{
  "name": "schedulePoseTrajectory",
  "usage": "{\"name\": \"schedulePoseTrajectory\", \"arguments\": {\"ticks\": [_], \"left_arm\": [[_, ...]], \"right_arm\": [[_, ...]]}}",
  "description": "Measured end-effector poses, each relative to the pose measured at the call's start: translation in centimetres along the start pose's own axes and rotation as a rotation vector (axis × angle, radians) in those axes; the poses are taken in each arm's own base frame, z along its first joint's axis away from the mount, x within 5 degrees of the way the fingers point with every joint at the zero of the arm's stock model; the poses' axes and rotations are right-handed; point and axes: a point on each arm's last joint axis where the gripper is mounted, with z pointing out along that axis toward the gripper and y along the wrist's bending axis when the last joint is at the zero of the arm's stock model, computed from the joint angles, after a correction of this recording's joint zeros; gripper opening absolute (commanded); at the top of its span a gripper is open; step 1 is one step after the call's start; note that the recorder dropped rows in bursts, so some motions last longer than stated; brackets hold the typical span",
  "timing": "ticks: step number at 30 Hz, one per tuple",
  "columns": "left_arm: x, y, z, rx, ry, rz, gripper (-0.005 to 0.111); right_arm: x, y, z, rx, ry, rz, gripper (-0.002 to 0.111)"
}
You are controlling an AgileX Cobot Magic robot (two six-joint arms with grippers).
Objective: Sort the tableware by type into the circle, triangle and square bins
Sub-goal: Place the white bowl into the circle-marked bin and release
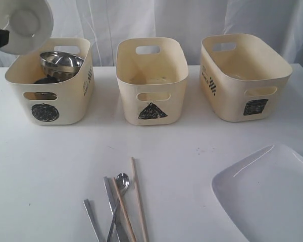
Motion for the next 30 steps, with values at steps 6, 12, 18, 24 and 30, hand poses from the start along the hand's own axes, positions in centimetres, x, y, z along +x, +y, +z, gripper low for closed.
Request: {"name": "schedulePoseTrajectory", "arguments": {"ticks": [6, 12, 18, 24, 30], "left_arm": [[2.9, -1.1, 8.0, -0.048, 0.017, 0.01, 0.0], [6.0, -2.9, 13.8, 0.054, 0.173, 0.031, 0.0], [5.3, -2.8, 15.4, 0.059, 0.163, 0.032, 0.011], [5.6, -2.8, 15.7, 0.061, 0.167, 0.076, 0.035], [7.9, -1.7, 16.6, 0.026, 0.214, 0.043, 0.049]], "right_arm": [[0.0, 0.0, 0.0, 0.0, 0.0, 0.0, 0.0], [0.0, 0.0, 0.0, 0.0, 0.0, 0.014, 0.0], [0.0, 0.0, 0.0, 0.0, 0.0, 0.015, 0.0], [0.0, 0.0, 0.0, 0.0, 0.0, 0.015, 0.0], [0.0, 0.0, 0.0, 0.0, 0.0, 0.016, 0.0]]}}
